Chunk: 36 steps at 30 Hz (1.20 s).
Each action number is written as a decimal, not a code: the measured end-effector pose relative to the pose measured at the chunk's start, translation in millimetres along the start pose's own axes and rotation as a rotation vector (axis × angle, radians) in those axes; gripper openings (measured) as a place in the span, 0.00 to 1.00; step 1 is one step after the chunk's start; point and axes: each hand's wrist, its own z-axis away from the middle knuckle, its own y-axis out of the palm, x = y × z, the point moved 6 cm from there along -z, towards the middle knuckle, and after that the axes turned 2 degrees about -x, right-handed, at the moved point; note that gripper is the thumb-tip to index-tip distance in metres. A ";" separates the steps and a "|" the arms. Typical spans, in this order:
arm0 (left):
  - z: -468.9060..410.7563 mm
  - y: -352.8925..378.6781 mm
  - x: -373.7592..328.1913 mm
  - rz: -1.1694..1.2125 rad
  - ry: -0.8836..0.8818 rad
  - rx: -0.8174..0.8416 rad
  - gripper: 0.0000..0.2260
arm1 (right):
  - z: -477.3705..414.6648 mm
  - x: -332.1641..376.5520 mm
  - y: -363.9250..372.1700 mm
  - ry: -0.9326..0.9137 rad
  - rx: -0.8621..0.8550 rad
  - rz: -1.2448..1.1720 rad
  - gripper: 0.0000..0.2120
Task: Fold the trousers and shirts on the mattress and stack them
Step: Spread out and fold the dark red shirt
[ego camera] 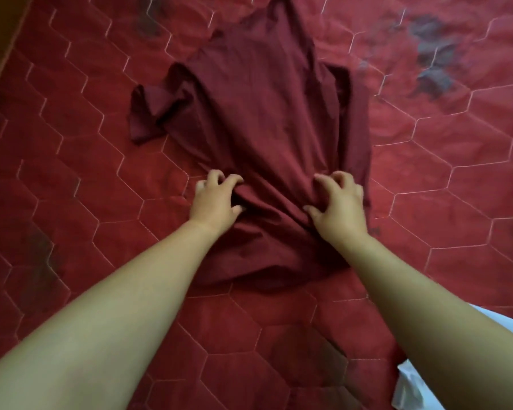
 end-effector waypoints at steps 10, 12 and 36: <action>88.1 -3.7 -84.8 0.447 0.403 -0.032 0.10 | -1.2 -65.5 -161.0 -0.044 -0.352 0.001 0.10; 84.6 -6.6 -94.3 0.395 0.400 -0.050 0.13 | -13.1 -70.3 -186.6 -0.051 -0.425 0.109 0.10; 113.0 -104.9 -88.8 0.453 0.275 -0.115 0.12 | 91.8 4.8 -178.7 -0.232 -0.077 -0.119 0.15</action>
